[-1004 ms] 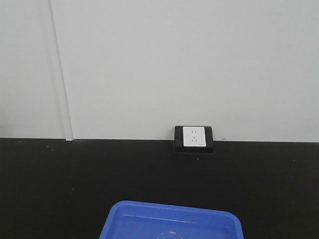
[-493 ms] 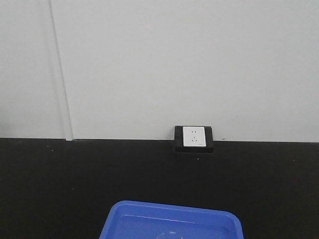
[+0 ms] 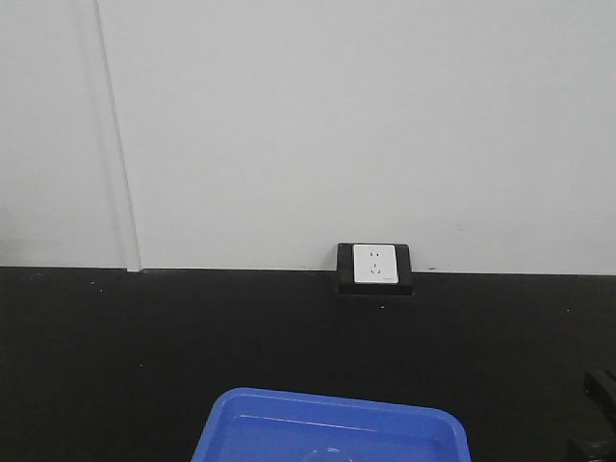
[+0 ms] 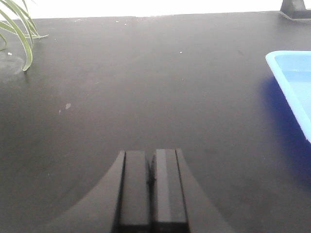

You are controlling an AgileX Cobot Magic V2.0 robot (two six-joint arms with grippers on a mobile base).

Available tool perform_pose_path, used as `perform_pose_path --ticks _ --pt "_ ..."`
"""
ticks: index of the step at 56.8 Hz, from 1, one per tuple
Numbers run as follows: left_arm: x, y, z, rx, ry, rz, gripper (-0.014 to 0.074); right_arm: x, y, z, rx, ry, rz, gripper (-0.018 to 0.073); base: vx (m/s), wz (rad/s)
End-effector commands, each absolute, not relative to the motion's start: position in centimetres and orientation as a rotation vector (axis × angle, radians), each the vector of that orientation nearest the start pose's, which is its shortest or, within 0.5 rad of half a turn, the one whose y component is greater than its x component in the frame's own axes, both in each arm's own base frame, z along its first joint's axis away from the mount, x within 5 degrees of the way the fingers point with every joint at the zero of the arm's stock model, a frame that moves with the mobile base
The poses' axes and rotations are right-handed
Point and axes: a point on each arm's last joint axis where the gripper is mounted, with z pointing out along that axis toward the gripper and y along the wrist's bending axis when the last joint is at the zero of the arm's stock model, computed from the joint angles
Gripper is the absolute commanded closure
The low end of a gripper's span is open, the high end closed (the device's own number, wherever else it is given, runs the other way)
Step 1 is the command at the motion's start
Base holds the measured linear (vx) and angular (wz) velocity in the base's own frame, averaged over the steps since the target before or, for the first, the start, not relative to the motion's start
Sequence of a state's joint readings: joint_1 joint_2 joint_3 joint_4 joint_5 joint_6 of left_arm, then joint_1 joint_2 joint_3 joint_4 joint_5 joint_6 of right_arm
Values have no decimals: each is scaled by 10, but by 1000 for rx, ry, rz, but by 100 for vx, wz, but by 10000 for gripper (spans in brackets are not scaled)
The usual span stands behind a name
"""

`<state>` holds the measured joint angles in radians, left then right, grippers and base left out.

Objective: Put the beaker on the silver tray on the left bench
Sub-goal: 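Move the right gripper toward the clear glass beaker in the blue tray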

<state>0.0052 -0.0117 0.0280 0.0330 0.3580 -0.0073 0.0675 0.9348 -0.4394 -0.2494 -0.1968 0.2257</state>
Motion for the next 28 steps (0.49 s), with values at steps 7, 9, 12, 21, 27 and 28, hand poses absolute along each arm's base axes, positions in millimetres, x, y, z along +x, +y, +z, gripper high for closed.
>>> perform_pose_path --ticks 7,9,12,21,27,28 --pt "54 1 171 12 1792 21 595 201 20 287 -129 1682 95 478 0 0" --pt "54 1 171 12 1792 21 595 201 20 287 -129 1682 95 450 0 0" --pt "54 1 171 12 1792 21 595 201 20 287 -132 1682 94 400 0 0" --pt "54 1 171 12 1792 21 595 201 20 287 -132 1681 94 185 0 0" --pt "54 1 171 12 1792 21 595 201 20 289 -134 1659 100 -6 0 0" --pt "54 1 171 12 1792 21 595 201 20 290 -134 1653 101 -29 0 0"
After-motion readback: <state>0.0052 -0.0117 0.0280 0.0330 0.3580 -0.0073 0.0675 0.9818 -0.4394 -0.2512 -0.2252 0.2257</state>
